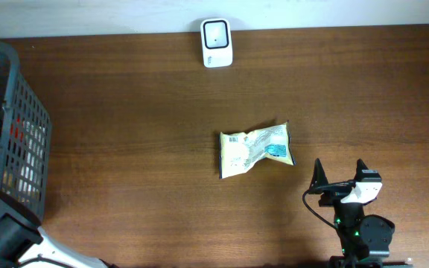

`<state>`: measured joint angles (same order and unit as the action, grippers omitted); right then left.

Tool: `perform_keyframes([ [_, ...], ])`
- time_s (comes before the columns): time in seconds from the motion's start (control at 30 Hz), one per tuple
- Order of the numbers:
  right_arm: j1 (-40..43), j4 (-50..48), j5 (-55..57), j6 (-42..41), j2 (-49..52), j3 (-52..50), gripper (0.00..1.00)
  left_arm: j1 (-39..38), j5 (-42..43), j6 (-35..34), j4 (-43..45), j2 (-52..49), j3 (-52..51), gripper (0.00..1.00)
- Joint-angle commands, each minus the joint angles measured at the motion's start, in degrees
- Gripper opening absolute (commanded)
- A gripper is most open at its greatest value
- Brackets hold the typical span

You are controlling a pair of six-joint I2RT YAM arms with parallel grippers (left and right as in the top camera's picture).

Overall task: Scan the item barcode
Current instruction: 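Grasp the red-topped spaghetti pack in the basket and place it left of the bag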

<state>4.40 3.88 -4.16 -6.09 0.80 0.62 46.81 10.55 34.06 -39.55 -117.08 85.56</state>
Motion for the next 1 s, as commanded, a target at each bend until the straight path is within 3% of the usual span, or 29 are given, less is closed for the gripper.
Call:
perform_keyframes([
  [0.0,-0.4,0.2,-0.3,-0.3,-0.4,-0.3,0.99,-0.1,-0.5,0.2,-0.3,-1.2,-2.0,0.00],
  [0.13,-0.4,0.2,-0.3,-0.3,-0.4,-0.3,0.99,-0.5,0.1,-2.6,-0.5,4.8,4.8,0.00],
  [0.23,-0.4,0.2,-0.3,-0.3,-0.4,-0.3,0.99,-0.6,0.6,-11.0,0.3,12.9,13.2,0.00],
  [0.33,-0.4,0.2,-0.3,-0.3,-0.4,-0.3,0.99,-0.6,9.5,-24.7,1.5,22.2,24.5,0.00],
  [0.4,-0.4,0.2,-0.3,-0.3,-0.4,-0.3,0.99,-1.9,17.3,-27.8,1.7,28.2,28.4,0.00],
  [0.47,-0.4,0.2,-0.3,-0.3,-0.4,-0.3,0.99,-6.6,25.4,-28.0,2.5,35.4,28.7,0.00],
  [0.53,-0.4,0.2,-0.3,-0.3,-0.4,-0.3,0.99,-18.2,25.7,-28.0,-5.4,39.8,28.7,0.00],
  [0.6,-0.4,0.2,-0.3,-0.3,-0.4,-0.3,0.99,-31.3,24.7,-28.1,-12.2,38.4,27.3,0.00],
  [0.67,-0.4,0.2,-0.3,-0.3,-0.4,-0.3,0.99,-45.1,15.5,-35.1,-14.3,33.3,20.3,0.00],
  [0.77,-0.4,0.2,-0.3,-0.3,-0.4,-0.3,0.99,-56.1,10.1,-41.9,-12.8,20.8,10.0,0.00],
  [0.87,-0.4,0.2,-0.3,-0.3,-0.4,-0.3,0.99,-60.9,10.0,-46.4,-10.8,8.6,7.7,0.00],
  [0.9,-0.4,0.2,-0.3,-0.3,-0.4,-0.3,0.99,-62.2,10.0,-51.8,-10.1,3.3,7.7,0.00],
  [0.97,-0.4,0.2,-0.3,-0.3,-0.4,-0.3,0.99,-63.3,10.0,-56.4,-8.9,-2.4,7.7,0.00],
])
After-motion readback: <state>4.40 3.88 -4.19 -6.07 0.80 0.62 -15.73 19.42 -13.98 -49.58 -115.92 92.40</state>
